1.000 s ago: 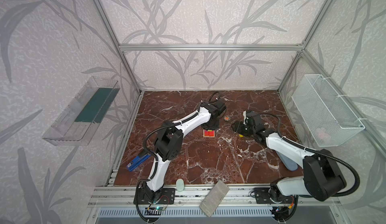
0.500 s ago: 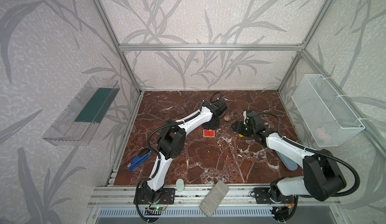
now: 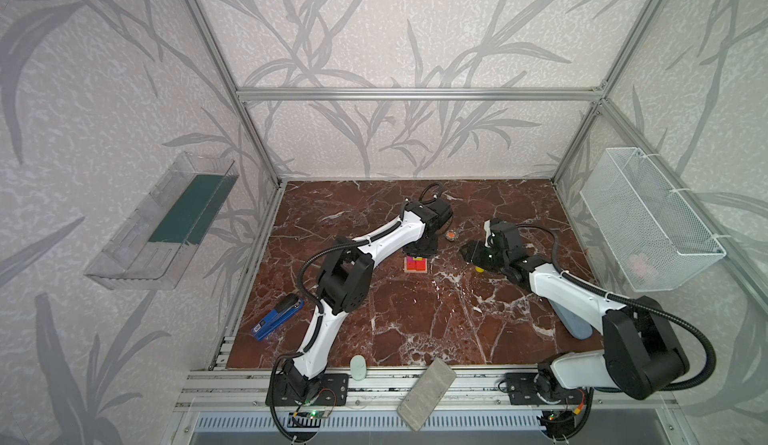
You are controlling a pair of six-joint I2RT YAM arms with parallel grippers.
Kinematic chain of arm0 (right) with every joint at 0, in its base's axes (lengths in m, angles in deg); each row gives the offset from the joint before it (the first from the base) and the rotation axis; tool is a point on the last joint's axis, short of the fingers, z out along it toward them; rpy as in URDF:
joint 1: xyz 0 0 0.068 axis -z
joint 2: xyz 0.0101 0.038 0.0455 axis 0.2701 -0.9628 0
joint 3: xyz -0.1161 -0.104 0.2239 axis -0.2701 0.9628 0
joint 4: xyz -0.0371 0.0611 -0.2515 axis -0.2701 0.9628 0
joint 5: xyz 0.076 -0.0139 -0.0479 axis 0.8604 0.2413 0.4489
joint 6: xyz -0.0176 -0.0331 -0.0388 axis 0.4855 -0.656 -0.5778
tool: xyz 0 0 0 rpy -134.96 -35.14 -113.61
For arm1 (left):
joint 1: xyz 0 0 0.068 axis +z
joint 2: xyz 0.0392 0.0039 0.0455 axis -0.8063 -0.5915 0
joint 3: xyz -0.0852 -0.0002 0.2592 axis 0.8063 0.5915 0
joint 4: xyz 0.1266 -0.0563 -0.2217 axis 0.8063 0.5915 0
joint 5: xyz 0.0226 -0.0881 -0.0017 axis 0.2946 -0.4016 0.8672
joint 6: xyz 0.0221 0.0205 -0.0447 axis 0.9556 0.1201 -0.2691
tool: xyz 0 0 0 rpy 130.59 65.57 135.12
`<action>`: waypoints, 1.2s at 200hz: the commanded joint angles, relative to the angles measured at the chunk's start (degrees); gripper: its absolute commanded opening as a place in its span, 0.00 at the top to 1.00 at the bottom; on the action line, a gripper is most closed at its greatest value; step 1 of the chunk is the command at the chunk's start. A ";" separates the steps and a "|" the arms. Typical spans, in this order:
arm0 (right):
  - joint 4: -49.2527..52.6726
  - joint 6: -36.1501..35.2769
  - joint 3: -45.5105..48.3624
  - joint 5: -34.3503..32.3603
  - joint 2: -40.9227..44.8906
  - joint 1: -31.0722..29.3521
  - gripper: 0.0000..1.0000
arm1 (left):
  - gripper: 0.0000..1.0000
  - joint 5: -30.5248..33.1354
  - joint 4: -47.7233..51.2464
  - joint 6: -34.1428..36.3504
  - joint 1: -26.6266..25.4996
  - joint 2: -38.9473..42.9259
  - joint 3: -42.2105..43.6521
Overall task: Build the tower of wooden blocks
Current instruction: 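Lower the yellow cube onto the magenta cubes with the left gripper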
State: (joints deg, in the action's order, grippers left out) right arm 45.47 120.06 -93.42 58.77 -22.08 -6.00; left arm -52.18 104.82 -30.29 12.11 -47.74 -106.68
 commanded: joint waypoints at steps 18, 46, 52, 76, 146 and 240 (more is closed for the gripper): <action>-0.36 -0.54 0.58 0.08 0.65 0.31 0.45 | 1.00 1.92 2.54 -0.37 0.38 -0.32 -1.76; -0.40 -0.54 0.49 0.08 0.56 0.32 0.45 | 1.00 1.91 2.37 -0.39 0.41 -0.40 -1.34; -0.35 -0.54 0.43 0.08 0.57 0.36 0.45 | 1.00 1.82 2.37 -0.38 0.43 -0.47 -1.34; -0.37 -0.54 0.55 0.08 0.52 0.36 0.45 | 1.00 1.73 2.28 -0.51 0.49 -0.54 -1.35; -0.49 -0.54 0.50 0.08 0.29 0.38 0.45 | 0.99 2.07 2.35 -0.45 0.58 -0.74 -1.26; -0.67 -0.44 0.49 0.21 -0.06 0.38 0.45 | 0.91 1.82 2.38 -0.65 0.58 -0.92 -0.98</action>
State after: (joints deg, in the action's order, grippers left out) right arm 45.47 120.06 -93.42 58.77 -22.10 -6.00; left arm -51.39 105.04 -30.32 12.54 -47.93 -106.86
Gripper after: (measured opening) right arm 0.548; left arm 0.255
